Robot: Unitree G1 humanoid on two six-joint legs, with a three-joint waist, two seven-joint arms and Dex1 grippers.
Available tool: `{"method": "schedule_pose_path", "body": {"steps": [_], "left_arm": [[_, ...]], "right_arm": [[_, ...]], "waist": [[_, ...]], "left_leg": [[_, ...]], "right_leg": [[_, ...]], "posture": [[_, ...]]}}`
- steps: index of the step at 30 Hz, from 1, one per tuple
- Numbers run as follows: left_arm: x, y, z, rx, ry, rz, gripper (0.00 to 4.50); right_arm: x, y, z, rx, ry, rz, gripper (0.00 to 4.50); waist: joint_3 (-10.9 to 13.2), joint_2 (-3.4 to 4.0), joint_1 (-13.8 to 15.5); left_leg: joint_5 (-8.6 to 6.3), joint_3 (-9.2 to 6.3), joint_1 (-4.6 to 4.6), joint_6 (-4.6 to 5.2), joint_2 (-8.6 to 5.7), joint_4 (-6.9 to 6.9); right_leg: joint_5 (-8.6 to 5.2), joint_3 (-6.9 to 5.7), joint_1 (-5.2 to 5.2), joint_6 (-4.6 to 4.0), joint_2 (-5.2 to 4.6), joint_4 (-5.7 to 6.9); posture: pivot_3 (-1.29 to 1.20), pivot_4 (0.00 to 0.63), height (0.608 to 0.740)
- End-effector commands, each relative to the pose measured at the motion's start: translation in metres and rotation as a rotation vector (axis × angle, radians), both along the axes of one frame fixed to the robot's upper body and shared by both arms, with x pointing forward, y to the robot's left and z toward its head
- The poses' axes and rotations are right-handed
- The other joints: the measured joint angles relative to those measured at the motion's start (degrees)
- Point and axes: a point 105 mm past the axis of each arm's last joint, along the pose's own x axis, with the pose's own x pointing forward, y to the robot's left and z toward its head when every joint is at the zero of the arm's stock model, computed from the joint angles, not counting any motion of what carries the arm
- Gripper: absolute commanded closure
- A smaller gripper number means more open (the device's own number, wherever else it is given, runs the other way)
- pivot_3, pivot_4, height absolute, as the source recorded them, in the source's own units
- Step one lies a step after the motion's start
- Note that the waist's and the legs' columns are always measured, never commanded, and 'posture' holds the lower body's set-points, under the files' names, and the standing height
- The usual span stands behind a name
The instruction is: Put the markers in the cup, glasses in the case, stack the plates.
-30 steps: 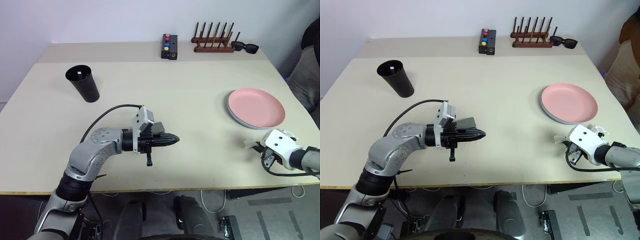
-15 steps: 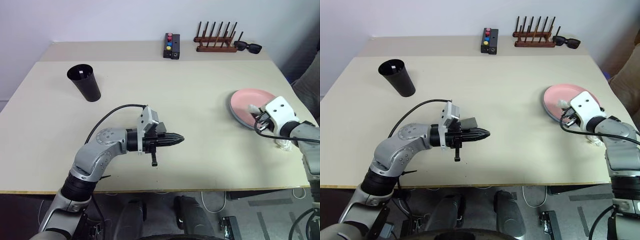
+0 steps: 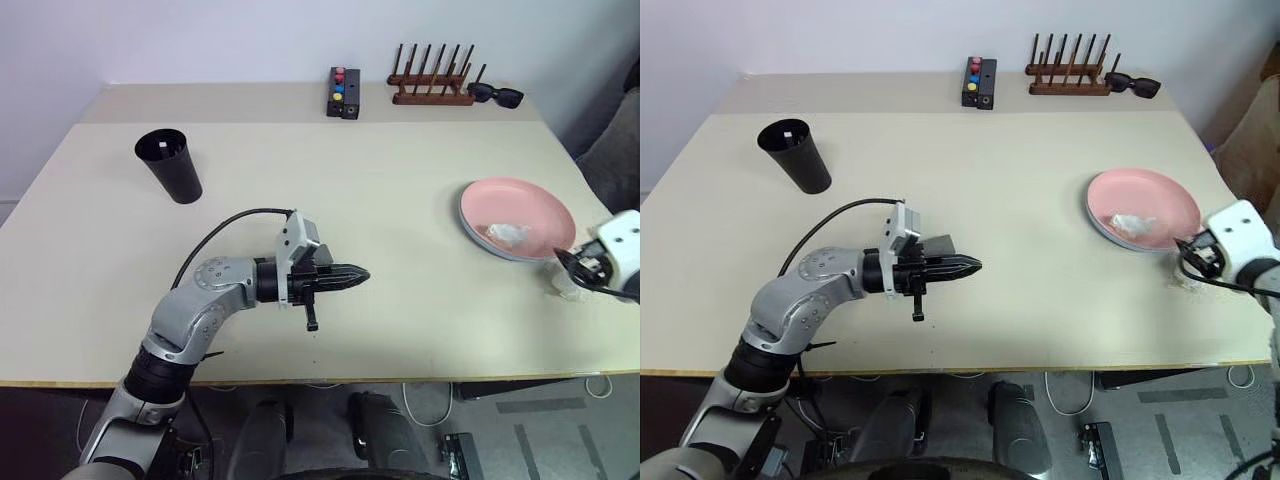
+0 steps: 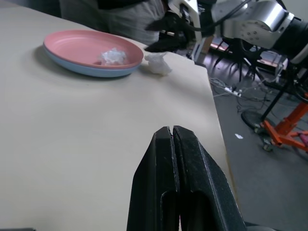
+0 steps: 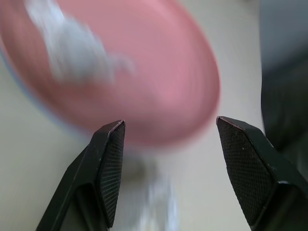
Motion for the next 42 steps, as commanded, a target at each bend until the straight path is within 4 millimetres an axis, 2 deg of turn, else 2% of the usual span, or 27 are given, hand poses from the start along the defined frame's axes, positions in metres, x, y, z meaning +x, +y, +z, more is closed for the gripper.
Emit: {"method": "schedule_pose_path", "body": {"steps": [1, 6, 8, 11, 15, 22, 24, 27, 30, 33, 36, 40, 41, 42], "left_arm": [[-0.001, -0.004, 0.01, -0.017, -0.043, -0.032, 4.5], [0.001, -0.007, 0.012, -0.019, -0.049, -0.048, 4.5], [0.0, -0.008, 0.012, -0.019, -0.052, -0.049, 4.5], [0.001, -0.008, 0.013, -0.023, -0.054, -0.042, 4.5], [0.001, -0.005, 0.011, -0.02, -0.052, -0.03, 4.5], [0.006, -0.002, 0.01, -0.021, -0.054, 0.004, 4.5], [0.009, 0.0, 0.011, -0.021, -0.061, 0.024, 4.5], [0.013, 0.001, 0.012, -0.025, -0.07, 0.045, 4.5], [0.017, 0.002, 0.014, -0.031, -0.086, 0.065, 4.5], [0.025, 0.005, 0.016, -0.032, -0.109, 0.114, 4.5], [0.028, 0.007, 0.018, -0.033, -0.123, 0.138, 4.5], [0.03, 0.015, 0.019, -0.04, -0.129, 0.186, 4.5], [0.03, 0.016, 0.019, -0.041, -0.128, 0.194, 4.5], [0.03, 0.018, 0.018, -0.041, -0.127, 0.203, 4.5]], "right_arm": [[-0.009, -0.004, 0.004, 0.124, -0.029, -0.055, 1.46], [-0.009, -0.006, -0.028, 0.299, -0.001, -0.189, 1.46], [-0.007, -0.003, -0.034, 0.341, 0.003, -0.207, 1.46], [-0.005, -0.002, -0.036, 0.38, -0.001, -0.225, 2.32], [-0.003, 0.0, -0.033, 0.397, -0.013, -0.223, 4.4], [-0.001, -0.005, 0.008, 0.286, -0.113, -0.206, 4.48], [0.004, 0.002, 0.024, 0.268, -0.165, -0.16, 4.48], [0.011, 0.016, 0.037, 0.251, -0.207, -0.097, 4.48], [0.026, 0.041, 0.042, 0.259, -0.227, -0.002, 4.48], [0.047, 0.049, 0.027, 0.258, -0.19, 0.002, 4.48], [0.055, 0.047, 0.023, 0.267, -0.196, -0.015, 3.52], [0.058, 0.044, 0.022, 0.265, -0.204, -0.019, 1.58], [0.058, 0.042, 0.023, 0.252, -0.209, -0.021, 0.97], [0.057, 0.04, 0.026, 0.242, -0.221, -0.02, 0.58]], "waist": [[-0.02, 0.03, -0.25], [-0.03, 0.05, -0.25], [-0.04, 0.1, -0.13], [-0.04, 0.09, -0.11], [-0.04, 0.09, -0.04], [-0.04, 0.1, -0.08], [-0.04, 0.1, -0.1], [-0.04, 0.1, -0.22], [-0.04, 0.1, -0.26], [-0.04, 0.09, -0.22], [-0.04, 0.09, 0.24], [-0.03, 0.1, 0.19], [-0.03, 0.1, 0.15], [-0.03, 0.11, 0.14]], "left_leg": [[0.0, 0.01, 0.01, 0.0, 0.01, -0.01], [0.0, 0.02, 0.06, 0.0, 0.04, 0.0], [0.0, 0.04, 0.04, 0.0, 0.03, 0.0], [0.0, 0.04, 0.02, 0.0, 0.02, 0.0], [0.0, 0.02, 0.02, 0.0, 0.02, 0.0], [0.0, 0.02, 0.01, 0.0, 0.02, 0.0], [0.0, 0.02, 0.01, 0.0, 0.02, 0.0], [0.0, 0.02, 0.03, 0.0, 0.03, -0.01], [0.0, 0.02, 0.03, 0.0, 0.03, 0.0], [0.0, 0.02, 0.02, 0.0, 0.04, 0.0], [0.0, -0.01, -0.01, 0.0, 0.03, -0.01], [-0.04, -0.02, -0.11, 0.06, 0.01, -0.07], [-0.05, -0.01, -0.12, 0.08, 0.01, -0.08], [-0.05, 0.0, -0.12, 0.08, 0.01, -0.08]], "right_leg": [[0.0, 0.01, 0.0, 0.0, 0.01, 0.0], [-0.02, 0.02, 0.02, 0.02, 0.06, 0.01], [-0.01, 0.03, 0.02, 0.01, 0.05, 0.0], [0.0, 0.03, 0.02, 0.0, 0.04, -0.02], [0.0, 0.03, 0.02, 0.0, 0.04, -0.02], [0.0, 0.03, 0.02, 0.02, 0.04, -0.01], [-0.01, 0.03, 0.02, 0.03, 0.04, -0.01], [-0.04, 0.03, 0.02, 0.08, 0.06, -0.02], [-0.03, 0.03, 0.02, 0.08, 0.06, -0.02], [-0.01, 0.03, 0.02, 0.06, 0.06, -0.02], [0.02, 0.01, 0.02, 0.01, 0.05, -0.04], [0.11, -0.02, 0.0, 0.19, -0.01, -0.23], [0.13, -0.02, 0.01, 0.22, -0.01, -0.28], [0.15, -0.01, 0.01, 0.25, -0.02, -0.31]], "posture": [[0.0, 0.15, 0.735], [0.0, 0.15, 0.735], [0.0, 0.15, 0.735], [0.0, 0.15, 0.735], [0.0, 0.15, 0.735], [0.0, 0.15, 0.735], [0.0, 0.15, 0.735], [0.0, 0.15, 0.735], [0.0, 0.15, 0.735], [0.0, 0.15, 0.735], [0.0, 0.15, 0.735], [0.0, 0.15, 0.735], [0.0, 0.15, 0.735], [0.0, 0.15, 0.735]]}}
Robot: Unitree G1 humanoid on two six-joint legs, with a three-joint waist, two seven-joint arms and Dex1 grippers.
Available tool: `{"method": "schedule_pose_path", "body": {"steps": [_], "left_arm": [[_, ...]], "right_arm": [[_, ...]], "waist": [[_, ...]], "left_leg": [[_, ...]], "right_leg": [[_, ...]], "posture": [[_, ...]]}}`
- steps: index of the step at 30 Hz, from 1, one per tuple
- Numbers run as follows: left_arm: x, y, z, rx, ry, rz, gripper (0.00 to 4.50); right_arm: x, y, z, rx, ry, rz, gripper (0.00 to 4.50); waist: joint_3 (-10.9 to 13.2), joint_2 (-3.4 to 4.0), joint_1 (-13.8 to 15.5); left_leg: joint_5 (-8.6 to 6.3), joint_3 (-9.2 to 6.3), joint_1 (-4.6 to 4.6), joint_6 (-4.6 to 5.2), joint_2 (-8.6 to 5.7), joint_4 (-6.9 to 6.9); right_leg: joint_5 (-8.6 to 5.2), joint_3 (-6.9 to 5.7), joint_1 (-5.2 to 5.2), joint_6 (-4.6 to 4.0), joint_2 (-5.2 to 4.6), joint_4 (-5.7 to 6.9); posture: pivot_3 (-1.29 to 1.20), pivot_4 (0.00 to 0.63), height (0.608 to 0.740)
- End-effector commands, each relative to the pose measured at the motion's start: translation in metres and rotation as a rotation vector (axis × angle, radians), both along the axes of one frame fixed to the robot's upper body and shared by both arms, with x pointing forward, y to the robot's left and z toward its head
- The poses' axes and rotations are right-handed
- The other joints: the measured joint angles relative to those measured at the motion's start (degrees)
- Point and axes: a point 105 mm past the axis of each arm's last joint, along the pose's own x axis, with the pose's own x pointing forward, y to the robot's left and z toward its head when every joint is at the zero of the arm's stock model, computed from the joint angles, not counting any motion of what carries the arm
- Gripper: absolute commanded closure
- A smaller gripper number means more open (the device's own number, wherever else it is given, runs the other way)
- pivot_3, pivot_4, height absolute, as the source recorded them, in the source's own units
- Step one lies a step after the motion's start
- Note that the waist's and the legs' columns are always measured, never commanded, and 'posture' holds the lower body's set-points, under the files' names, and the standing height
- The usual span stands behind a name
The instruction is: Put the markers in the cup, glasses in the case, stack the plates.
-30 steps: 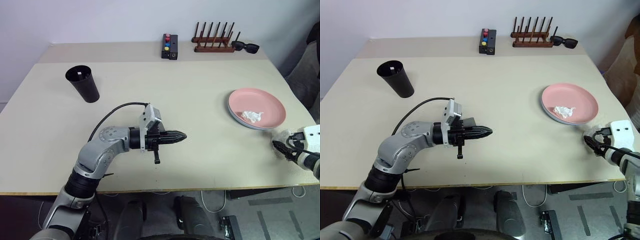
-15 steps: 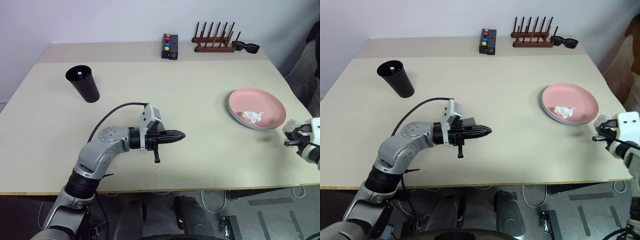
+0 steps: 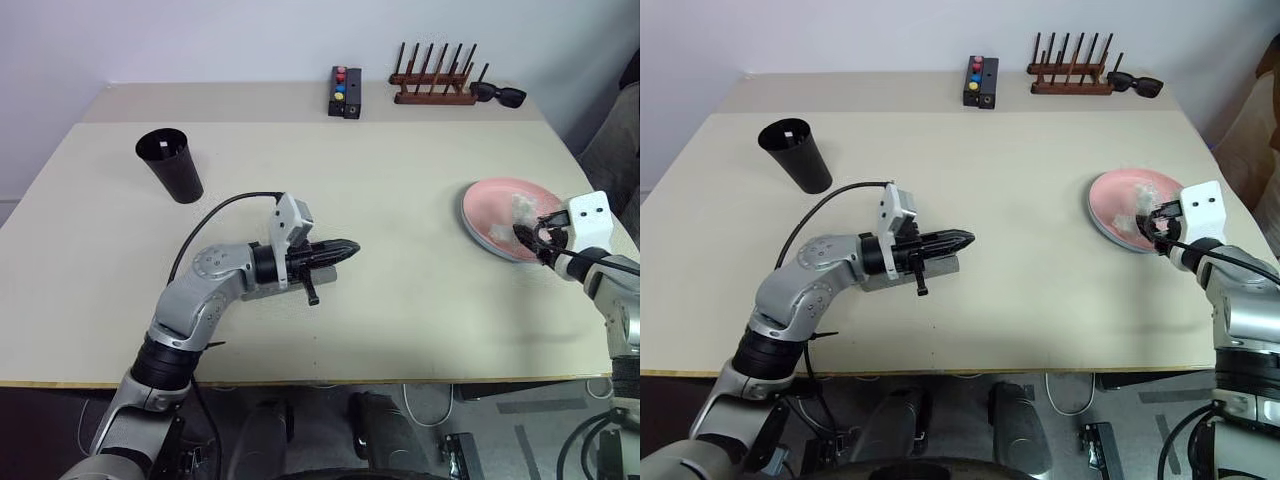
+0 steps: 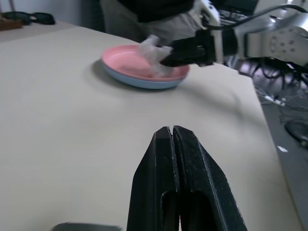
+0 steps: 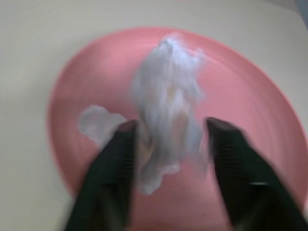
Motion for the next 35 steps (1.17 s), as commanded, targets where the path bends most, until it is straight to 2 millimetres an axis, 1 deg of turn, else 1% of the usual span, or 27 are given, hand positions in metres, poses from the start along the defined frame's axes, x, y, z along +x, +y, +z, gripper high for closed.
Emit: {"method": "schedule_pose_path", "body": {"steps": [1, 4, 6, 7, 9, 10, 12, 13, 14, 15, 16, 18, 19, 21, 22, 24, 27, 31, 35], "left_arm": [[-0.002, 0.007, 0.008, -0.021, -0.044, 0.032, 4.5], [0.005, 0.017, 0.008, -0.019, -0.06, 0.089, 4.5], [0.013, 0.029, 0.01, -0.017, -0.069, 0.15, 4.5], [0.018, 0.038, 0.011, -0.011, -0.071, 0.182, 4.5], [0.024, 0.06, 0.012, 0.014, -0.092, 0.248, 4.5], [0.027, 0.071, 0.014, 0.022, -0.103, 0.285, 4.5], [0.03, 0.087, 0.016, 0.03, -0.116, 0.337, 4.5], [0.031, 0.098, 0.016, 0.036, -0.122, 0.374, 4.5], [0.03, 0.117, 0.015, 0.04, -0.12, 0.427, 4.5], [0.025, 0.143, 0.01, 0.055, -0.104, 0.497, 4.5], [0.02, 0.159, 0.006, 0.067, -0.094, 0.541, 4.5], [0.008, 0.182, 0.002, 0.083, -0.09, 0.602, 4.5], [0.005, 0.186, 0.002, 0.083, -0.092, 0.619, 4.5], [0.0, 0.194, 0.0, 0.085, -0.09, 0.667, 4.5], [-0.003, 0.201, -0.002, 0.095, -0.093, 0.697, 4.5], [-0.008, 0.212, -0.004, 0.101, -0.098, 0.752, 4.5], [-0.014, 0.225, -0.004, 0.107, -0.098, 0.805, 4.5], [-0.016, 0.23, -0.005, 0.109, -0.097, 0.84, 4.5], [-0.017, 0.227, -0.002, 0.102, -0.102, 0.847, 4.5]], "right_arm": [[-0.001, -0.009, 0.026, -0.054, -0.099, -0.012, 0.58], [-0.006, -0.01, 0.043, -0.077, -0.168, 0.008, 0.58], [-0.009, -0.003, 0.056, -0.079, -0.22, 0.061, 0.58], [-0.011, 0.003, 0.061, -0.071, -0.238, 0.098, 0.58], [-0.017, 0.022, 0.066, -0.069, -0.255, 0.208, 0.58], [-0.021, 0.03, 0.066, -0.07, -0.252, 0.264, 0.58], [-0.026, 0.042, 0.065, -0.068, -0.241, 0.335, 0.58], [-0.029, 0.049, 0.063, -0.064, -0.231, 0.374, 0.58], [-0.033, 0.059, 0.06, -0.049, -0.217, 0.427, 0.58], [-0.039, 0.07, 0.056, -0.024, -0.195, 0.488, 0.58], [-0.043, 0.077, 0.054, -0.005, -0.179, 0.527, 0.58], [-0.048, 0.084, 0.05, 0.021, -0.156, 0.569, 0.58], [-0.049, 0.086, 0.05, 0.028, -0.151, 0.576, 0.58], [-0.048, 0.082, 0.049, 0.055, -0.145, 0.574, 0.58], [-0.047, 0.08, 0.047, 0.059, -0.141, 0.568, 0.58], [-0.043, 0.074, 0.042, 0.061, -0.125, 0.555, 0.58], [-0.039, 0.073, 0.039, 0.071, -0.117, 0.553, 0.58], [-0.035, 0.076, 0.035, 0.084, -0.108, 0.56, 0.58], [-0.031, 0.083, 0.035, 0.09, -0.111, 0.578, 0.58]], "waist": [[0.0, 0.0, -0.05], [0.0, 0.01, -0.13], [0.0, 0.01, -0.13], [0.0, 0.01, -0.23], [0.0, 0.01, -0.41], [0.0, 0.01, -0.48], [0.0, 0.01, -0.41], [0.0, 0.01, -0.32], [0.0, 0.01, -0.27], [0.0, 0.01, -0.44], [0.0, 0.01, -0.62], [0.01, 0.0, -0.82], [0.01, 0.0, -0.62], [0.02, -0.02, 0.09], [0.02, -0.03, 0.27], [0.0, -0.06, 0.28], [0.0, -0.07, 0.07], [0.01, -0.04, -0.01], [0.01, -0.05, -0.06]], "left_leg": [[0.0, 0.01, 0.0, 0.0, 0.0, 0.0], [0.0, 0.0, 0.02, 0.0, 0.01, -0.01], [0.0, 0.0, 0.03, 0.0, 0.01, 0.0], [0.0, 0.0, 0.04, 0.0, 0.01, 0.0], [0.0, 0.01, 0.06, 0.0, 0.03, 0.0], [0.0, 0.0, 0.06, 0.0, 0.05, -0.01], [0.0, -0.01, 0.07, 0.01, 0.1, -0.04], [0.0, -0.01, 0.07, 0.01, 0.1, -0.05], [0.0, 0.0, 0.06, 0.0, 0.09, -0.05], [0.0, 0.01, 0.06, 0.01, 0.09, -0.05], [-0.01, 0.05, 0.06, 0.02, 0.1, -0.06], [-0.04, 0.09, 0.1, 0.07, 0.19, -0.11], [-0.04, 0.08, 0.08, 0.07, 0.2, -0.11], [-0.04, 0.11, 0.06, 0.07, 0.2, -0.06], [-0.04, 0.06, 0.05, 0.06, 0.2, 0.03], [-0.04, 0.05, 0.07, 0.06, 0.2, 0.09], [-0.04, 0.07, 0.07, 0.06, 0.21, 0.08], [-0.05, 0.1, 0.06, 0.08, 0.18, -0.08], [-0.05, 0.09, 0.07, 0.08, 0.19, -0.07]], "right_leg": [[0.01, 0.01, 0.0, 0.01, 0.0, -0.01], [0.02, 0.01, 0.0, 0.0, 0.02, 0.0], [0.0, 0.0, 0.0, -0.05, 0.04, 0.0], [-0.01, 0.01, 0.01, -0.08, 0.04, 0.01], [0.0, 0.01, 0.02, -0.06, 0.06, 0.01], [0.02, 0.01, 0.02, -0.02, 0.09, 0.01], [0.06, 0.0, 0.01, 0.04, 0.14, 0.01], [0.06, 0.0, 0.02, 0.04, 0.13, 0.0], [0.05, 0.0, 0.02, 0.03, 0.09, 0.0], [0.05, 0.0, 0.02, 0.03, 0.06, -0.01], [0.04, 0.02, 0.01, 0.0, 0.04, -0.04], [-0.01, 0.02, 0.0, -0.08, 0.07, -0.06], [-0.02, 0.02, -0.02, -0.11, 0.06, -0.07], [-0.04, 0.02, -0.01, -0.15, -0.02, -0.08], [-0.03, 0.01, 0.07, -0.14, -0.04, -0.08], [-0.05, 0.0, 0.21, -0.12, -0.08, -0.17], [-0.04, 0.0, 0.26, -0.14, -0.1, -0.27], [-0.03, 0.0, 0.15, -0.15, -0.03, -0.26], [-0.02, -0.01, 0.15, -0.15, 0.01, -0.24]], "posture": [[0.0, 0.15, 0.735], [0.0, 0.15, 0.735], [0.0, 0.15, 0.735], [0.0, 0.15, 0.735], [0.0, 0.15, 0.735], [0.0, 0.15, 0.735], [0.0, 0.15, 0.735], [0.0, 0.15, 0.735], [0.0, 0.15, 0.735], [0.0, 0.15, 0.735], [0.0, 0.15, 0.735], [0.0, 0.15, 0.735], [0.0, 0.15, 0.735], [0.0, 0.15, 0.735], [0.0, 0.15, 0.735], [0.0, 0.15, 0.735], [0.0, 0.15, 0.735], [0.0, 0.15, 0.735], [0.0, 0.15, 0.735]]}}
